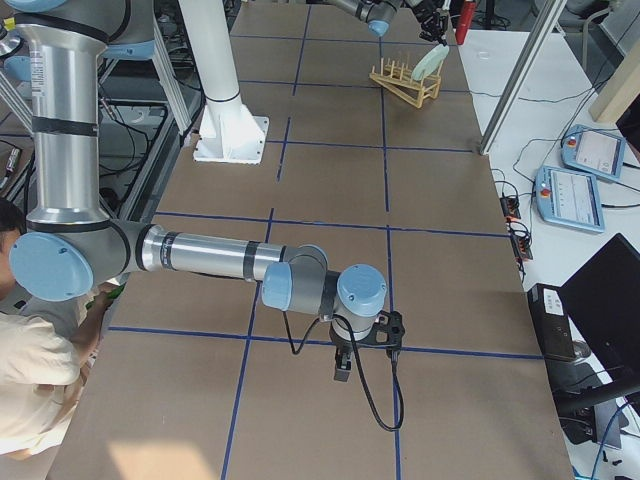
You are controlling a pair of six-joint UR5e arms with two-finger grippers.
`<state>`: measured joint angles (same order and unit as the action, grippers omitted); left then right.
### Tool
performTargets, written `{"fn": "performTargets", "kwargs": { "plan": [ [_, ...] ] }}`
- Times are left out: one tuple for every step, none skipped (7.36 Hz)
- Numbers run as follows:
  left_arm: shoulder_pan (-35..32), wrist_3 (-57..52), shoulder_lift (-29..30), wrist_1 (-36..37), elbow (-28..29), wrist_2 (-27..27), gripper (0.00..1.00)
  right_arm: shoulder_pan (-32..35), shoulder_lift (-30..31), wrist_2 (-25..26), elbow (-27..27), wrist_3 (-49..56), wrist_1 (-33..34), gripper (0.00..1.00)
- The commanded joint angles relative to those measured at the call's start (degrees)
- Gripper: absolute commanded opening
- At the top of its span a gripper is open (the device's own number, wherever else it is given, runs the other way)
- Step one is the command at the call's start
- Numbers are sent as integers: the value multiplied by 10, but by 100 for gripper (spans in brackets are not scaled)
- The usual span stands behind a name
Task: Place plate on table
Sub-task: 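Move the left gripper toward the pale green plate in the wooden rack, then close the left gripper on the plate's top rim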
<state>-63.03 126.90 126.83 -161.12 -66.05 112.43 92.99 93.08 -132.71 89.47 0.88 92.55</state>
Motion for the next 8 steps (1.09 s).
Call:
{"fn": "performTargets", "kwargs": {
  "plan": [
    [-15, 2, -5, 17, -54, 16, 0, 0, 0, 0, 0, 0, 0, 100],
    [-39, 2, -4, 53, -88, 50, 0, 0, 0, 0, 0, 0, 0, 100],
    [-52, 12, -4, 88, -121, 76, 0, 0, 0, 0, 0, 0, 0, 100],
    [-47, 3, 3, 141, -144, 95, 0, 0, 0, 0, 0, 0, 0, 100],
    [-34, -25, 12, 195, -162, 126, 0, 0, 0, 0, 0, 0, 0, 100],
    [-19, -71, 23, 278, -186, 139, 0, 0, 0, 0, 0, 0, 0, 100],
    [19, -148, 45, 434, -222, 132, 0, 0, 0, 0, 0, 0, 0, 100],
    [57, -213, 58, 559, -259, 111, 0, 0, 0, 0, 0, 0, 0, 100]
  ]
}}
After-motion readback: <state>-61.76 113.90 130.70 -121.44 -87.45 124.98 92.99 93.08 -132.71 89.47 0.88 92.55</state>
